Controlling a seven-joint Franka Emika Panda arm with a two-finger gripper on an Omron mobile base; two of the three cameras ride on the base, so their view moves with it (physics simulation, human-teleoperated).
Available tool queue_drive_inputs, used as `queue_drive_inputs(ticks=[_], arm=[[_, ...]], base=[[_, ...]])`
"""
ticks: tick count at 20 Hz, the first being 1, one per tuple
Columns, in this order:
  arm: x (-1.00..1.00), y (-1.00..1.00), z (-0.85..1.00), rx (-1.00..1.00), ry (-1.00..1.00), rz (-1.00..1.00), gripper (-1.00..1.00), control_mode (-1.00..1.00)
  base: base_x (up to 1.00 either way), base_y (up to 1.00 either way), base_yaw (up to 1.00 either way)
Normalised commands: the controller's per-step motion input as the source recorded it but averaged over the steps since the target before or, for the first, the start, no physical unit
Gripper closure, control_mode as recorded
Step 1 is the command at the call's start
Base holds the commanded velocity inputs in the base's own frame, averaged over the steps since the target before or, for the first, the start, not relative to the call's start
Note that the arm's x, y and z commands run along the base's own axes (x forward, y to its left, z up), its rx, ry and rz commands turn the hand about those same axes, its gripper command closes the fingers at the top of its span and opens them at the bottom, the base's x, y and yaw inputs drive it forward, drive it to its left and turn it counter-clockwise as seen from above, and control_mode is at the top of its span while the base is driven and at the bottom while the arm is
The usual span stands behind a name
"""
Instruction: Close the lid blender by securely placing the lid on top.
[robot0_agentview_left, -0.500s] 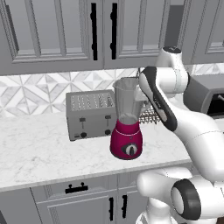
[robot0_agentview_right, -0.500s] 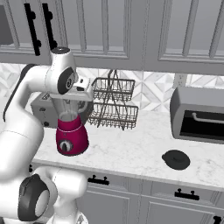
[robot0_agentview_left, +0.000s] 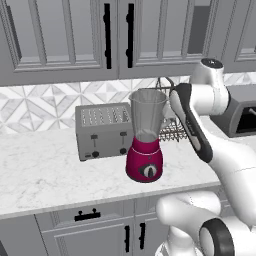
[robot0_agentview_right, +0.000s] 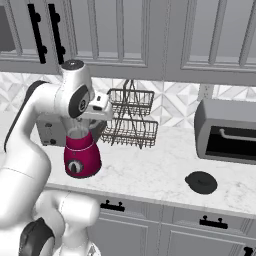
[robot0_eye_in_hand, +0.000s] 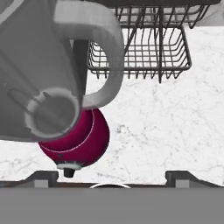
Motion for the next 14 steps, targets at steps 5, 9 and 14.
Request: queue_drive_inputs(ticks=[5, 9, 14], arm=[[-0.41, -0.55, -0.14, 0.00, -0.15, -0.15, -1.00, -1.00], [-0.44, -0.78, -0.03, 0.02, -0.04, -0.17, -1.00, -1.00], [-0.36, -0.92, -0.16, 0.00, 0.00, -0.20, -1.00, -1.00]], base=[[0.00, 0.00, 0.00], [0.00, 0.00, 0.00], [0.00, 0.00, 0.00]])
